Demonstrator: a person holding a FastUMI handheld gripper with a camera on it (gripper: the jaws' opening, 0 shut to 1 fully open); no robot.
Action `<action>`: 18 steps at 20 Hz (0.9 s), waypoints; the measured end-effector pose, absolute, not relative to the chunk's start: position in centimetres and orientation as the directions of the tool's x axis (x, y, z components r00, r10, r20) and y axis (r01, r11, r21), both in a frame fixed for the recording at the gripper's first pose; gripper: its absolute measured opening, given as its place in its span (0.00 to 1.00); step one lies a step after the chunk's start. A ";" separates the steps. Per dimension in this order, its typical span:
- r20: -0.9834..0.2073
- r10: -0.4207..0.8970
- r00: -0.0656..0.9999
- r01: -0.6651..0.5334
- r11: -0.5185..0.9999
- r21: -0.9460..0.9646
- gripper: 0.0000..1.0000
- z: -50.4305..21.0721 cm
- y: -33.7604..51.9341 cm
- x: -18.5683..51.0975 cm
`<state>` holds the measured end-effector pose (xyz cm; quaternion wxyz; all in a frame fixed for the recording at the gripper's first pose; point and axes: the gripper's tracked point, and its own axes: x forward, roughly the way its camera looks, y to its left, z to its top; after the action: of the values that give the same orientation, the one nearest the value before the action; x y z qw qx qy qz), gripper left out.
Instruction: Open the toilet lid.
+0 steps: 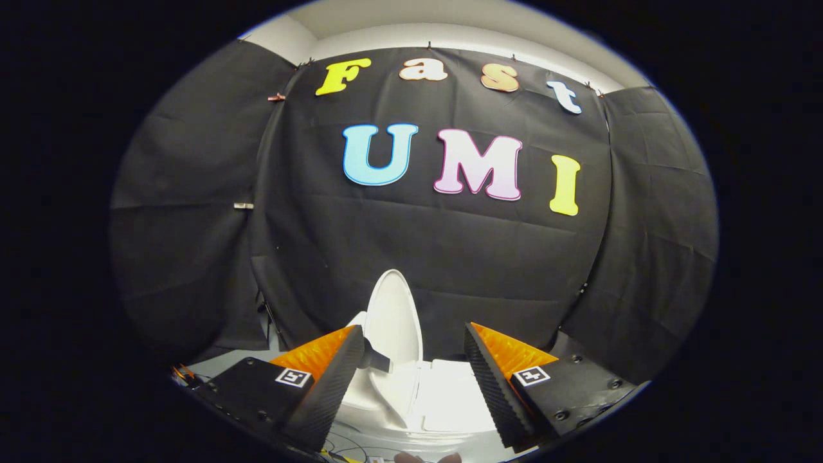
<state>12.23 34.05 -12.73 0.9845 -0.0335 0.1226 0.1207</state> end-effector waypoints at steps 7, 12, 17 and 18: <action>-0.155 0.189 0.970 -0.195 0.980 -0.027 0.98 -7.2 25.5 9.8; -0.123 0.134 0.983 -0.135 0.991 -0.003 0.98 -4.8 17.7 7.8; -0.089 0.047 0.995 -0.047 0.999 0.000 0.98 -3.3 8.6 6.6; -0.089 0.034 0.995 -0.033 0.999 0.013 0.98 -3.3 7.1 6.5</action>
<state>6.47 7.08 -3.26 0.9988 0.0056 0.0447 0.0165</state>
